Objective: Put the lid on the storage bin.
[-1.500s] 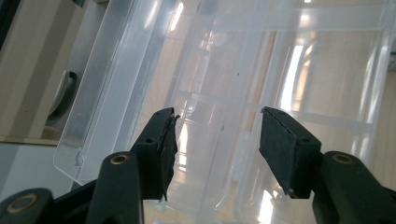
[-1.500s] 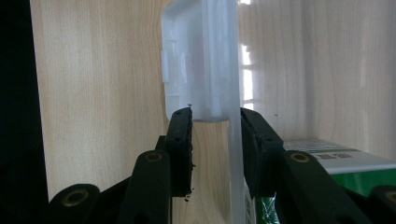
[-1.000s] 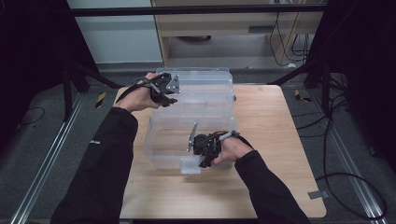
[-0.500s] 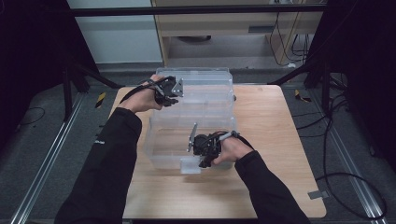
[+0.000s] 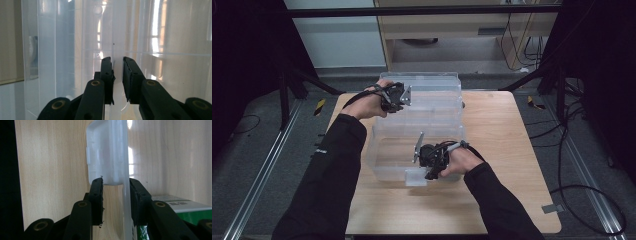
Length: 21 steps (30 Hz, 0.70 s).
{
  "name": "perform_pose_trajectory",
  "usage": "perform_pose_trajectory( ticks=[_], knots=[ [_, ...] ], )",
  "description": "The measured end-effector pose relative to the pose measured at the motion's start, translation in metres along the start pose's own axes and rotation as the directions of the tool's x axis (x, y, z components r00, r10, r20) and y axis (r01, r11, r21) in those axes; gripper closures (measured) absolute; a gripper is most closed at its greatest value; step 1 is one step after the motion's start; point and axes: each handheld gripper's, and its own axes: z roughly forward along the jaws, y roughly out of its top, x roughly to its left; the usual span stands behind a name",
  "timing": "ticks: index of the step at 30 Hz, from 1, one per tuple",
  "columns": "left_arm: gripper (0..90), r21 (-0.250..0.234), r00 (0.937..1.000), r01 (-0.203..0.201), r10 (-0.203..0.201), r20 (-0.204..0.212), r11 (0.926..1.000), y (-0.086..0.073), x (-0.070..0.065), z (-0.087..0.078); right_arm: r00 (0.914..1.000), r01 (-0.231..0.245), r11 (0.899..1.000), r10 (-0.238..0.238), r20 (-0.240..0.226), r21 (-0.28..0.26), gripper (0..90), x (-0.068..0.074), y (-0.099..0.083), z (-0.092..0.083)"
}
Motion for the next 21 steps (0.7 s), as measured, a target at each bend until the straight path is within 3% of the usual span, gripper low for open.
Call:
perform_pose_trajectory(
  ticks=[14,21],
  knots=[
    [82.5,0.022,0.9996,-0.008,0.007,0.027,0.9997,0.006,-0.002,-0.007,0.9999,0.008,1.000,-0.008,0.012,-0.014,67.5,0.001,-0.001,0.000],
    [83.7,0.012,0.9992,-0.024,0.023,0.032,0.9996,0.009,-0.005,-0.014,0.9998,-0.013,1.000,0.014,0.016,-0.009,67.4,0.003,-0.002,0.000]
  ],
)
